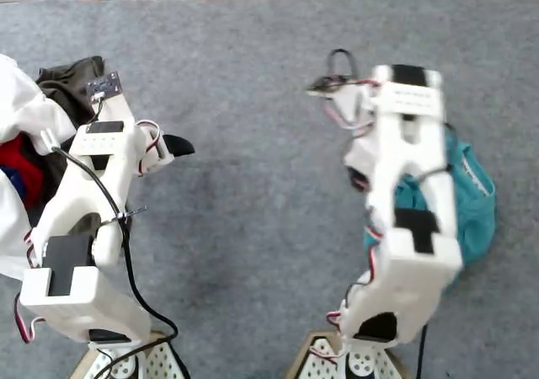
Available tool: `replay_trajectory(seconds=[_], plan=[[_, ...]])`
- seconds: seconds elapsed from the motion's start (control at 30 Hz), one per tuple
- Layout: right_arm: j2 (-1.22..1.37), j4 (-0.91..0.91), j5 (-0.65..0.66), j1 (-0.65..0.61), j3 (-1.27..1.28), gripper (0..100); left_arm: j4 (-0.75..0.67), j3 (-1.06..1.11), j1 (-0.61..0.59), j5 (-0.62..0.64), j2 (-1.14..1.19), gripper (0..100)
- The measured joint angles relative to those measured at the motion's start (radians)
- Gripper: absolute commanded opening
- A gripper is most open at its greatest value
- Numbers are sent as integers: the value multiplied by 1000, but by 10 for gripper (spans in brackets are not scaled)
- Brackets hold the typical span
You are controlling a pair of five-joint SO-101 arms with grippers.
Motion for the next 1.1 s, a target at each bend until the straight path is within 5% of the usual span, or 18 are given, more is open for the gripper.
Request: replay_trajectory(seconds=[0.3, 0.47, 0.67, 0.9, 1.1], plan=[[-605, -2, 203, 69, 511, 243, 0, 38, 0, -6, 0, 416], [-856, -173, 259, 121, 829, 243, 5, 143, -31, -138, -18, 416], [-930, -356, 269, 173, 999, 189, 46, 264, -98, -196, -118, 416], [-933, -376, 269, 199, 1013, 162, 78, 485, -221, -470, -313, 416], [-941, -376, 232, 201, 1056, 59, 68, 646, -336, -535, -539, 416]])
